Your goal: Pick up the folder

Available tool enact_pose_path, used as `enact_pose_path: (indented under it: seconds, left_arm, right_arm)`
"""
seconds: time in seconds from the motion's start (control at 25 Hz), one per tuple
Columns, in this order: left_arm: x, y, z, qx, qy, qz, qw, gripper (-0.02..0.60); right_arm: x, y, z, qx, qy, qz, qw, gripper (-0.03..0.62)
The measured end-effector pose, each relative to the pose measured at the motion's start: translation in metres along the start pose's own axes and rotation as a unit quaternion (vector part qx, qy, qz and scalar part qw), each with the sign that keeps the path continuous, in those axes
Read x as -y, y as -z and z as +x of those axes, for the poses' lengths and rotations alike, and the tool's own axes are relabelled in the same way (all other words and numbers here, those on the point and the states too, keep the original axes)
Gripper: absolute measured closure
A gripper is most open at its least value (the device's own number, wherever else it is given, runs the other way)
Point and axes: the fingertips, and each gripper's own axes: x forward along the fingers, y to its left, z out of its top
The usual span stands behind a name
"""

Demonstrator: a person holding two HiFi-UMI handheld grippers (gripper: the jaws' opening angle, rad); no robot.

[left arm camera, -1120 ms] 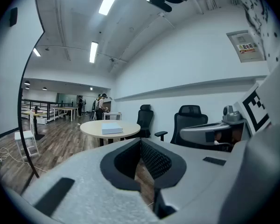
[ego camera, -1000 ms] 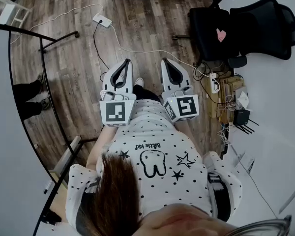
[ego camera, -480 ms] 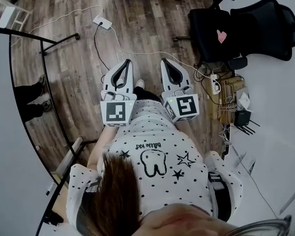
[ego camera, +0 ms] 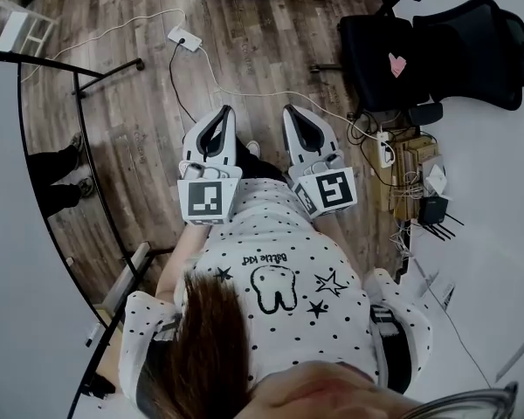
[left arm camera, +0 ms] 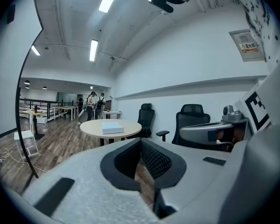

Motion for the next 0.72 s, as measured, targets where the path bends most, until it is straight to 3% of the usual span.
enact_pose_path:
  seconds: [0.44,0.72]
  left_arm:
    - [-0.040,0.002,0.036,-0.003,0.017,-0.024,0.9996,0.563]
    - [-0.094,-0.027,0.068,0.014,0.032,-0.016,0.9993,0.563]
  right_arm:
    - [0.017,0.007,0.041,-0.041,0.043,0.004,0.998,0.589]
    - [0.016,-0.019,0.092,-0.036,0.060,-0.009,0.997,0.589]
